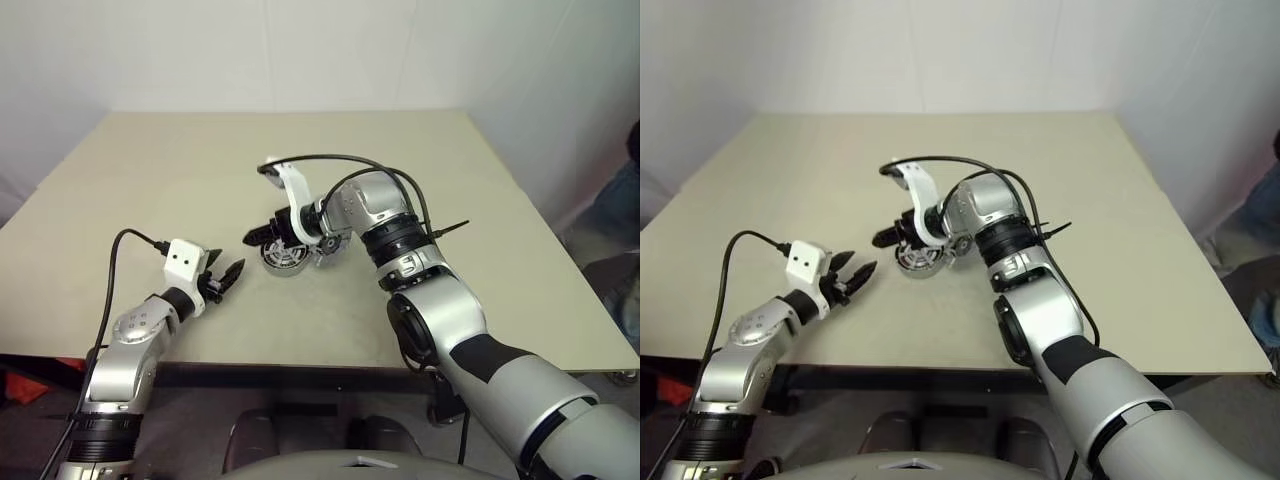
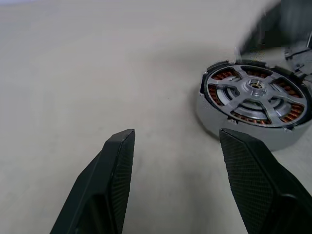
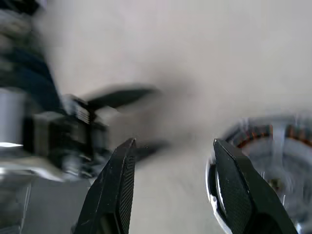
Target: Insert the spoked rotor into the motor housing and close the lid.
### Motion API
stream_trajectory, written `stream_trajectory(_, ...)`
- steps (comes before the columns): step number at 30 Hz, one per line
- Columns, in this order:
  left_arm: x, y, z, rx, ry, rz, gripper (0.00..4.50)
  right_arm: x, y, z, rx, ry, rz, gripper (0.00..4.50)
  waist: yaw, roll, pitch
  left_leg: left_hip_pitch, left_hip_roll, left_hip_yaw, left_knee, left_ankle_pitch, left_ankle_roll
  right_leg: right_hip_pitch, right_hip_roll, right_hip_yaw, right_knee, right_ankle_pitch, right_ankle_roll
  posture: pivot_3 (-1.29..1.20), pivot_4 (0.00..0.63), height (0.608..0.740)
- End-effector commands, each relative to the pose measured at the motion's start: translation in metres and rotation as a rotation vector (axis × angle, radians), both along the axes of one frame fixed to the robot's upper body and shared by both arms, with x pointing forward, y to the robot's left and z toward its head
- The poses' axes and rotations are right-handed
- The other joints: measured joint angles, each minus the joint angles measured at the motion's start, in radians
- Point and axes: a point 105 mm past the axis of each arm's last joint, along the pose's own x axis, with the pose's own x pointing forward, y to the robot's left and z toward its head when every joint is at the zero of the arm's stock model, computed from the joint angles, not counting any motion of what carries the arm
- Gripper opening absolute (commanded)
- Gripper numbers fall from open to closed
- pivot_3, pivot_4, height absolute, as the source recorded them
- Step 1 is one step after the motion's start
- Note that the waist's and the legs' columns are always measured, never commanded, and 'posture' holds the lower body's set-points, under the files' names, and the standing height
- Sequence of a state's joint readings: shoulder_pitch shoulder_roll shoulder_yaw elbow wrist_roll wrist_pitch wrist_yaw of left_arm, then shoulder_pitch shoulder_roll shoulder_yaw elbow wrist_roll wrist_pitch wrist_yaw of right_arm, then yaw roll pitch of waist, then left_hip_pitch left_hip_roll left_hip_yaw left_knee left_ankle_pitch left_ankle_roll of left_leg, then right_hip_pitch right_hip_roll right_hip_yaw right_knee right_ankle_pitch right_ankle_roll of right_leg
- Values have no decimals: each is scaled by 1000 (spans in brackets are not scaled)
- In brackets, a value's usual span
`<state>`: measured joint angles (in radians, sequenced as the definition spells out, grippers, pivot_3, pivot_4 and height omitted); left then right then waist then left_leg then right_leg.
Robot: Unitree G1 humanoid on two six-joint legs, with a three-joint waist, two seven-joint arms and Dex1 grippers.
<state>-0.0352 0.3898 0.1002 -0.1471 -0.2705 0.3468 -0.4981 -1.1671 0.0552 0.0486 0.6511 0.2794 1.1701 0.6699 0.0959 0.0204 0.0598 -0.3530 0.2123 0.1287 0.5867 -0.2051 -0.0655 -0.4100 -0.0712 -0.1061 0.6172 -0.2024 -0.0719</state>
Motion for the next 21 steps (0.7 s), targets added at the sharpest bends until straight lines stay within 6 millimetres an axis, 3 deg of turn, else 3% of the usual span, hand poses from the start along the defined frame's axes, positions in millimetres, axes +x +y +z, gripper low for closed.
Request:
stream_trajectory(1, 7, -3, 11, -2, -36, -24, 2886, 7, -9, 44, 141, -134, 15, 2865, 1, 0, 0, 0, 0, 0, 0, -1, -1, 0, 0, 0, 1, -2, -1, 0, 0, 740)
stream_trajectory(8, 16, -6, 16, -11, -37, -65, 2886, 38, -66, 33, 47, -316, -162, 2865, 0, -1, 0, 3, -1, 2, -3, -1, -2, 5, 0, 3, -1, -6, -3, 0, 0, 740)
stream_trajectory(11, 20, -5, 19, -10, -39, -76, 2886, 52, -103, 23, -41, -379, -258, 2254, 4, -1, 0, 4, -2, 3, -1, 0, -3, 6, -2, 3, 0, -6, -3, 0, 0, 740)
stream_trajectory(17, 23, -4, 19, -3, -29, -101, 2886, 63, -167, 14, -186, -455, -381, 151, 3, -1, 0, 4, -3, 3, 2, 0, -2, 7, -2, 3, 2, -6, -3, 0, 0, 740)
stream_trajectory(21, 25, -6, 18, -2, -25, -115, 2886, 47, -186, -4, -261, -407, -318, 23, 3, -2, 0, 4, -3, 3, 2, 0, -1, 7, -2, 3, 2, -6, -4, 0, 0, 740)
